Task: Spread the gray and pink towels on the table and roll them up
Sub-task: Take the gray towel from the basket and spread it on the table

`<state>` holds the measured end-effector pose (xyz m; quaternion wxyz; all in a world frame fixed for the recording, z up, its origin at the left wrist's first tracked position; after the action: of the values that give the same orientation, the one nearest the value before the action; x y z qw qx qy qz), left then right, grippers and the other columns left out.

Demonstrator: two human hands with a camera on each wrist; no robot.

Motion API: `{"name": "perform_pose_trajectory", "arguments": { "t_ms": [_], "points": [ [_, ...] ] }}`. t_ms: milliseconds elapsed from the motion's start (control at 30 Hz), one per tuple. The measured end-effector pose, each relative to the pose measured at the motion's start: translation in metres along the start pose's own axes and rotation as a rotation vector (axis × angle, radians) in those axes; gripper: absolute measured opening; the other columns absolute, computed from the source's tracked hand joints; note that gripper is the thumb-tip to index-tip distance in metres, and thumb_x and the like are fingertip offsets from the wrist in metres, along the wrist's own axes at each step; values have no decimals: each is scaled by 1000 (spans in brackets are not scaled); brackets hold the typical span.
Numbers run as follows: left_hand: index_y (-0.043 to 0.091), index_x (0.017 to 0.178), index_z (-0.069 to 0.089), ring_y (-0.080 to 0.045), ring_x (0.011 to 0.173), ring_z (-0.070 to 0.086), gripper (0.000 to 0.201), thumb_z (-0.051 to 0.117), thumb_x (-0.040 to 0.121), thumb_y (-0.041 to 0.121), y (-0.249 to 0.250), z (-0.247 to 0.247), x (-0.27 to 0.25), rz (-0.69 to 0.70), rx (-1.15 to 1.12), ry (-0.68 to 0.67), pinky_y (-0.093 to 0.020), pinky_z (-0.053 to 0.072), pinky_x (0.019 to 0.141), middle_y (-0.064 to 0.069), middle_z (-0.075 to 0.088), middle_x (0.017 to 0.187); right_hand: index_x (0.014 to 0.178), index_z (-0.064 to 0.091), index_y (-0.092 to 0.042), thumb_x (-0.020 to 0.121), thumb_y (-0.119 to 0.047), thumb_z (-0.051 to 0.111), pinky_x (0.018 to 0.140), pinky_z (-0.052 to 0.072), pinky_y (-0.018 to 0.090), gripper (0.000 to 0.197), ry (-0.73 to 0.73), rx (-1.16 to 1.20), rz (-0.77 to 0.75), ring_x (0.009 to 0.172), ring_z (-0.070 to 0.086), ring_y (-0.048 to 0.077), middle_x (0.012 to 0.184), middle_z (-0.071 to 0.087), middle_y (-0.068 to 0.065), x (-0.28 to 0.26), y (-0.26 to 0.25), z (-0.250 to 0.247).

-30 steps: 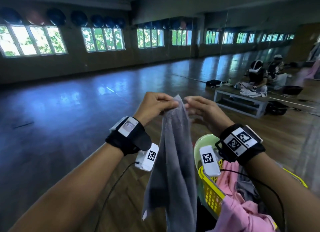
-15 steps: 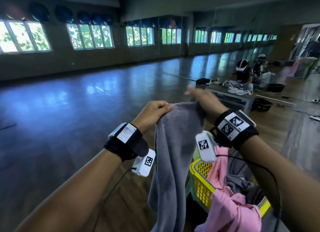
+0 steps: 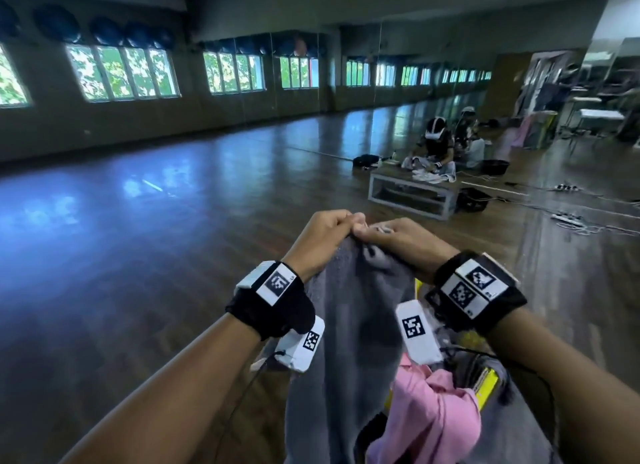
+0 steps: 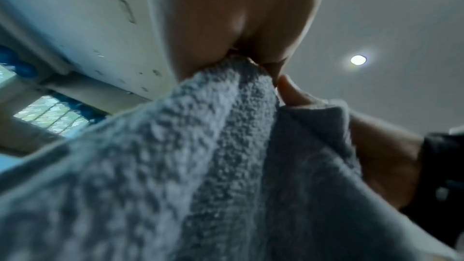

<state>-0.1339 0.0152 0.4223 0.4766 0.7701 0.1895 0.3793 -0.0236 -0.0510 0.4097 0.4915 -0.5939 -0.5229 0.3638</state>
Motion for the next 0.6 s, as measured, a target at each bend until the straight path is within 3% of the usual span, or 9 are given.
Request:
{"name": "perform_pose_trajectory", "arguments": {
  "t_ms": [67,133,233,300,367,433,533,600],
  "points": [
    [5,74,65,-8,71,51,35,54,95,31,3,26,7,5,13,-45,-31,41,70,3,61,73,77,59,-6,89,-22,62,63,43,22,21,69,99,-91,69,52,14,75,56,11,-16,-4,-21],
    [-8,79,60,-12,71,45,52,55,91,43,2,53,9,-2,0,-115,-32,36,66,-2,53,74,71,57,-10,92,-22,58,58,43,22,24,281,287,-136,61,52,12,66,55,7,-37,-5,-73],
    [-1,66,52,-11,65,39,48,54,94,37,10,96,9,18,-6,-202,-29,30,61,-2,43,67,64,50,-15,94,-31,54,48,39,24,34,569,501,-87,46,46,13,51,49,3,-79,11,-146],
    [4,62,48,-10,61,38,43,54,95,32,23,132,9,48,-31,-247,-26,31,58,-1,40,63,69,55,-12,95,-31,54,58,46,25,33,578,413,-65,55,55,14,62,59,8,-108,20,-166],
    [0,64,51,-13,63,38,43,55,94,31,38,177,11,83,-50,-310,-28,33,60,-4,41,65,77,64,-9,92,-31,59,67,49,23,28,461,99,-18,67,59,11,75,66,7,-140,26,-166],
    [7,63,54,-12,65,39,39,56,94,30,54,228,9,109,-61,-389,-30,32,62,-2,43,64,76,67,-8,90,-22,63,63,45,17,20,370,-44,1,65,56,4,68,65,-1,-171,33,-171],
    [9,64,54,-12,65,37,39,55,94,34,71,293,1,97,-103,-477,-30,31,59,-1,44,66,75,64,-3,88,-10,61,64,45,19,15,551,62,-65,66,56,9,68,63,4,-222,37,-224],
    [11,64,52,-14,64,34,38,54,95,34,84,338,-8,84,-147,-534,-28,28,55,-3,40,66,70,57,-7,92,-11,57,60,42,21,22,761,180,-124,59,52,9,61,57,1,-270,40,-277]
  ]
}}
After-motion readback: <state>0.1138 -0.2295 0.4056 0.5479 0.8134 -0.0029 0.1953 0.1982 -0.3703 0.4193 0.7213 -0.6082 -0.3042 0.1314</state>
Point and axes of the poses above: each hand's wrist, its own x-axis towards the middle knuckle, its own z-axis out of the palm, y = z × x, the point moved 7 cm from there along x, towards the middle knuckle
